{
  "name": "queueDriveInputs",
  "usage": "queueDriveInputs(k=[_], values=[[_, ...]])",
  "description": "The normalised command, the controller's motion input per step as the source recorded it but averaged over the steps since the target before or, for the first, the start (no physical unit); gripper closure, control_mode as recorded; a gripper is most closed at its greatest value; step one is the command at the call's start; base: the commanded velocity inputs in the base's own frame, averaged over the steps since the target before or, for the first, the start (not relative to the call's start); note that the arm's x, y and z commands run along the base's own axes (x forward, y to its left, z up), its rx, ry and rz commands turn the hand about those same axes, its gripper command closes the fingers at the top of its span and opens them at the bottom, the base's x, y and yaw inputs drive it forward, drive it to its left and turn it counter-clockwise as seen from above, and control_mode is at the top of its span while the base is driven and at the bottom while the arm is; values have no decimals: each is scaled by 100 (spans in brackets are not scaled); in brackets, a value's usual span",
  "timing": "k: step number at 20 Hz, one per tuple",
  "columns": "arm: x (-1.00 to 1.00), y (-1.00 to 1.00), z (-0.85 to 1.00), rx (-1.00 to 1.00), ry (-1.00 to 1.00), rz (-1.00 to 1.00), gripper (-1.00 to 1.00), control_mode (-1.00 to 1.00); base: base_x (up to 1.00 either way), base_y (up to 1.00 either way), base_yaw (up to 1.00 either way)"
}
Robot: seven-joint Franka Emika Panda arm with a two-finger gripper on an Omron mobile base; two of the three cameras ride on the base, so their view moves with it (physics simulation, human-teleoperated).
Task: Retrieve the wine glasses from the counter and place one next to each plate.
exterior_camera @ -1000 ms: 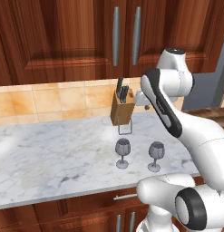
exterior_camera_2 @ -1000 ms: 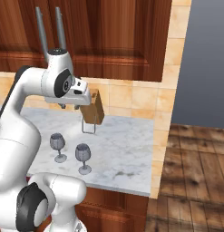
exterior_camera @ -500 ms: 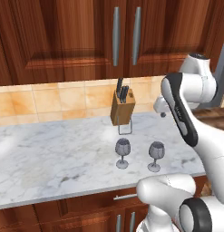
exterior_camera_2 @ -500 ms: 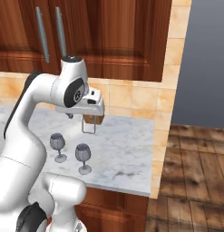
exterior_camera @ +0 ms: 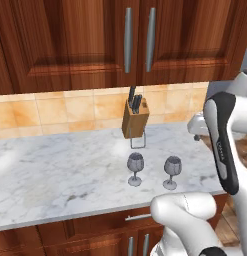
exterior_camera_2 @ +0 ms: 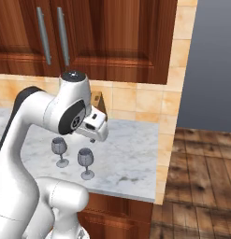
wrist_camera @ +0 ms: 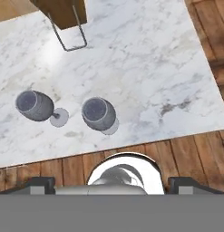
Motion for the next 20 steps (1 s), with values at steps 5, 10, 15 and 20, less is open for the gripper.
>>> queueDriveInputs(k=[5,10,15,20], values=[[-1,0,0,23,-7,-34,-100,-100,0,0,0],[0,-1,0,41,0,-33,-100,-100,0,0,0],[1,-4,0,50,20,-25,-100,-100,0,0,0],[8,-5,-7,44,30,-24,-100,-100,0,0,0]])
